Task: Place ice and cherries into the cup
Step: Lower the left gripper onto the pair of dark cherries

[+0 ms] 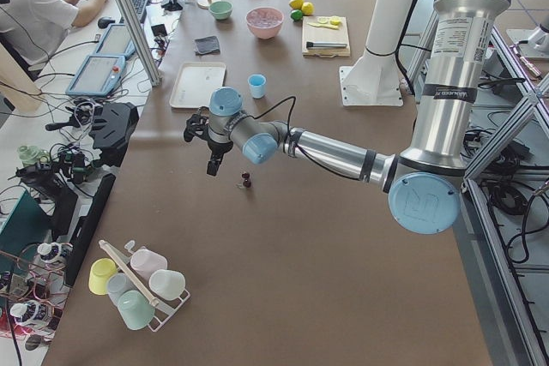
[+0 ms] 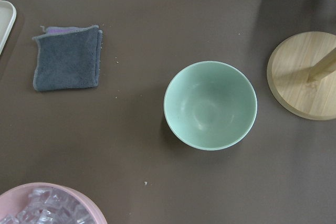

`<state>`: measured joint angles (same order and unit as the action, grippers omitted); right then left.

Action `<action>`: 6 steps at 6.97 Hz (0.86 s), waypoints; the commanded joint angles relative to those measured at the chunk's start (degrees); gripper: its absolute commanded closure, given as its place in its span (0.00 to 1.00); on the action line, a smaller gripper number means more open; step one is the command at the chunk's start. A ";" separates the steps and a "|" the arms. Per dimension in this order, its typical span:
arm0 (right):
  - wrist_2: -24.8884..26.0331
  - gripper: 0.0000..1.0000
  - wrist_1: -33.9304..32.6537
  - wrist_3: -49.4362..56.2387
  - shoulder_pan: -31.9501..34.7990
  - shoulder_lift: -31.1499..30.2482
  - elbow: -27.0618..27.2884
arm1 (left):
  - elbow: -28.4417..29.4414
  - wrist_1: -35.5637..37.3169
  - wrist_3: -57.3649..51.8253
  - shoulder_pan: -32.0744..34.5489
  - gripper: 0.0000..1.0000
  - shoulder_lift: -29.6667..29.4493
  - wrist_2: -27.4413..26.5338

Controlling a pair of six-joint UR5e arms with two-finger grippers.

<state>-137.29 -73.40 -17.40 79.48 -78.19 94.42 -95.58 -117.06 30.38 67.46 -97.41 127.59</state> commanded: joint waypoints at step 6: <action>4.47 0.00 0.10 0.79 -0.29 -1.61 0.76 | 4.35 -2.73 -1.90 -14.72 0.07 -0.76 -8.15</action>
<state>-134.03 -73.30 -16.51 79.21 -79.94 95.23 -91.75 -119.86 28.75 53.94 -98.01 119.93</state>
